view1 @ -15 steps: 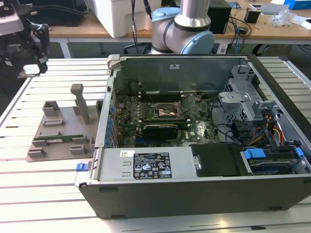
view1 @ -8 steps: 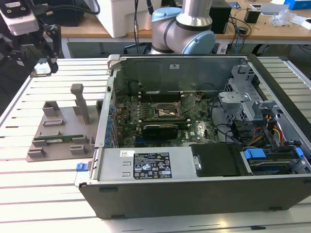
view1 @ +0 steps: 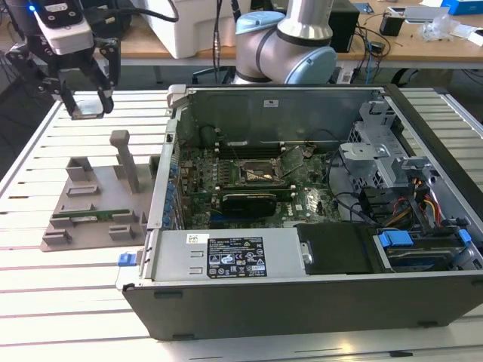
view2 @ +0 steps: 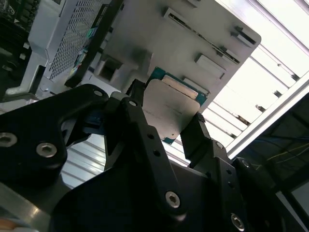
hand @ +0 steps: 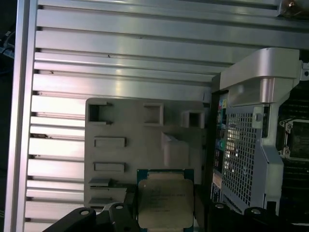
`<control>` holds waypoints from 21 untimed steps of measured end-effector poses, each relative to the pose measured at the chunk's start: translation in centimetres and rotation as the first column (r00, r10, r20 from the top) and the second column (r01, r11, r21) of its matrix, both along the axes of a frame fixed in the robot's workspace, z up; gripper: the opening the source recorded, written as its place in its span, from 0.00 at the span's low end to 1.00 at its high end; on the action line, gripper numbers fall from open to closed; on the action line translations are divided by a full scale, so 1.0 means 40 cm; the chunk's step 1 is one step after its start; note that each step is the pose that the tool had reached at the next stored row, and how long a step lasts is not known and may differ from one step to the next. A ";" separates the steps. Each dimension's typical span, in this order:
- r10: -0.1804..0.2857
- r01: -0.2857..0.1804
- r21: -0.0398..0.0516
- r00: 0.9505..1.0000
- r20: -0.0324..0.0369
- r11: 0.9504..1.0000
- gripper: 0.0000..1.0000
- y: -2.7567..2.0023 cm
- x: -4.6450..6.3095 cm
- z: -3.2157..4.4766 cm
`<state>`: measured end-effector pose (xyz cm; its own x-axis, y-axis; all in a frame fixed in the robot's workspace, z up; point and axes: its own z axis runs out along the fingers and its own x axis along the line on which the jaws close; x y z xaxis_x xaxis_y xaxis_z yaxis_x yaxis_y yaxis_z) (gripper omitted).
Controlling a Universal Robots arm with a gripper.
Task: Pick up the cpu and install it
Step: 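Pick up the cpu and move it towards the insertion slot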
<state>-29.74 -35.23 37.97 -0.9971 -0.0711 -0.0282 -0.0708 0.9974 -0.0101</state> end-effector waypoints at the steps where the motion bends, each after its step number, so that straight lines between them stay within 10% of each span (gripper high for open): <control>1: 0.000 0.000 0.000 1.000 0.000 1.000 0.55 0.000 0.007 0.000; 21: 0.000 0.000 0.000 1.000 0.000 1.000 0.55 0.001 0.180 0.000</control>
<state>-22.55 -35.21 37.96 -0.9971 -0.0712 -0.0284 -0.0709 0.9974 -0.0100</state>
